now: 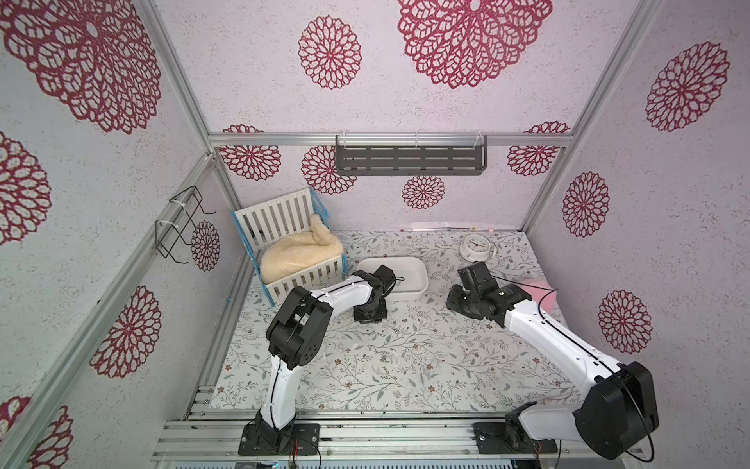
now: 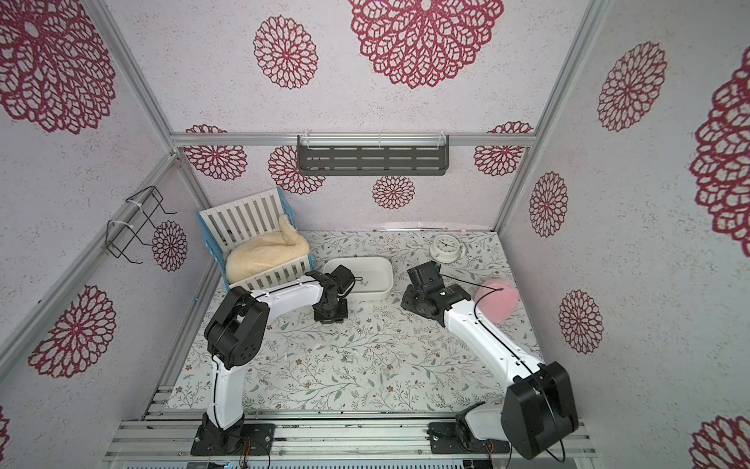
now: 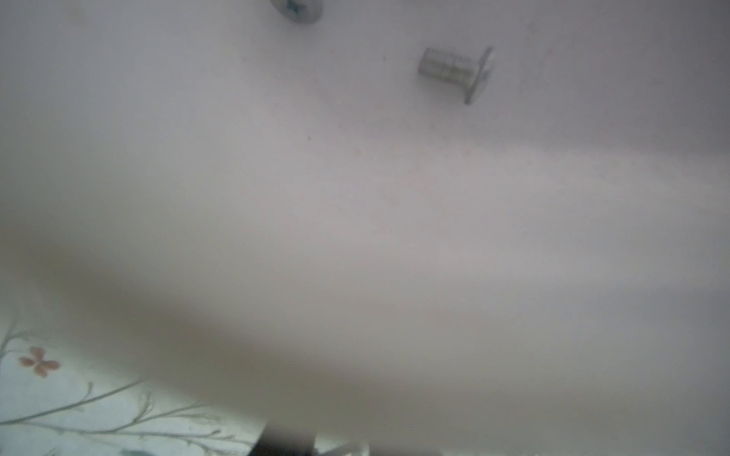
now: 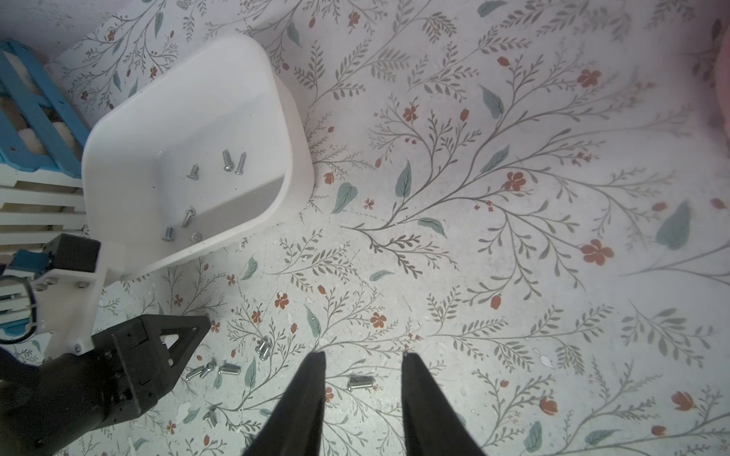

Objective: Put the screws on the desktop into the storage box
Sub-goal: Pick up the screw from the center of the board.

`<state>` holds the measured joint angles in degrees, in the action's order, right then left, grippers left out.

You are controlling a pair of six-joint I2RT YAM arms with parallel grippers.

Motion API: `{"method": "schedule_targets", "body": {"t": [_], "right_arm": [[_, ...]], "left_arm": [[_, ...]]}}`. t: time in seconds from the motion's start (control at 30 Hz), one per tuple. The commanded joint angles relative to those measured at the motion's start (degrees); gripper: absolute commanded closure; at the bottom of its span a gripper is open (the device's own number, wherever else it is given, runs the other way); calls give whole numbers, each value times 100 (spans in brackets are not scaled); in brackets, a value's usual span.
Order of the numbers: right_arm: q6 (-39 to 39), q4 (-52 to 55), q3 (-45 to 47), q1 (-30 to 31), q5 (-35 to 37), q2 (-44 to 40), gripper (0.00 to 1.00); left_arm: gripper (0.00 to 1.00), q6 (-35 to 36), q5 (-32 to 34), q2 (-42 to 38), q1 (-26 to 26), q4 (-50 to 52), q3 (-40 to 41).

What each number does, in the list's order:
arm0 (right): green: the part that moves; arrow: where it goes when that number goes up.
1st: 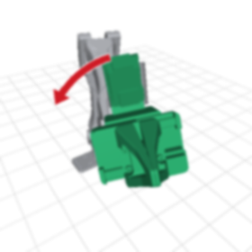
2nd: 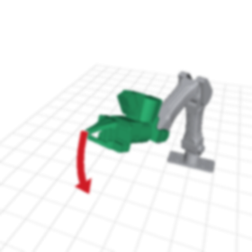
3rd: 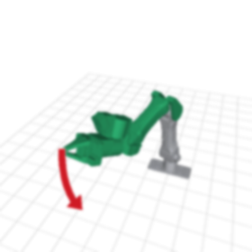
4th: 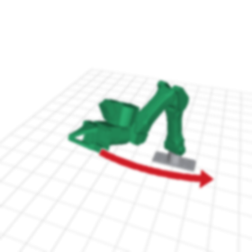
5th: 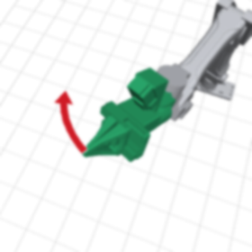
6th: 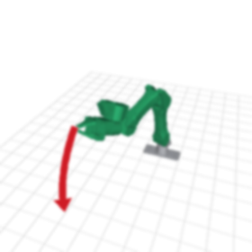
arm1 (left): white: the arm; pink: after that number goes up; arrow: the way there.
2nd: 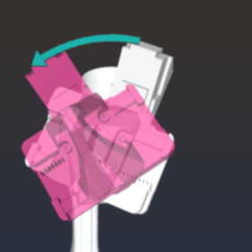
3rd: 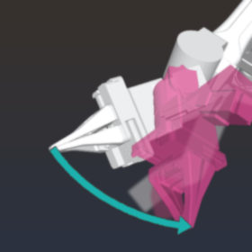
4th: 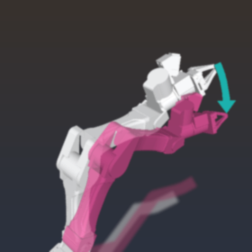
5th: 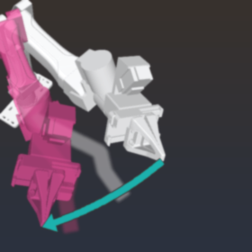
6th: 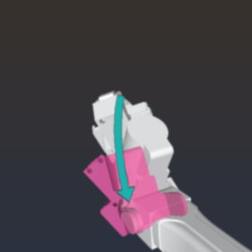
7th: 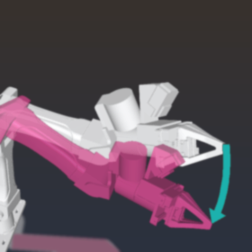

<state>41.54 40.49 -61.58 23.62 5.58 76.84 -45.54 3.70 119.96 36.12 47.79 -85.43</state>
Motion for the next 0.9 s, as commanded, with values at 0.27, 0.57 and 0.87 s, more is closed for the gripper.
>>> {"method": "schedule_targets", "body": {"t": [0.27, 0.57, 0.87], "right_arm": [[-6, -216, -18, -43, -84, -160, 64], [72, -292, -21, -42, -163, -112, 64], [108, -329, -91, -44, -224, -32, 64]], "left_arm": [[85, 168, -115, 16, 5, 52, 263], [92, 273, -129, -421, 18, 50, 429], [94, 274, -124, -1157, 13, 48, 647]]}}
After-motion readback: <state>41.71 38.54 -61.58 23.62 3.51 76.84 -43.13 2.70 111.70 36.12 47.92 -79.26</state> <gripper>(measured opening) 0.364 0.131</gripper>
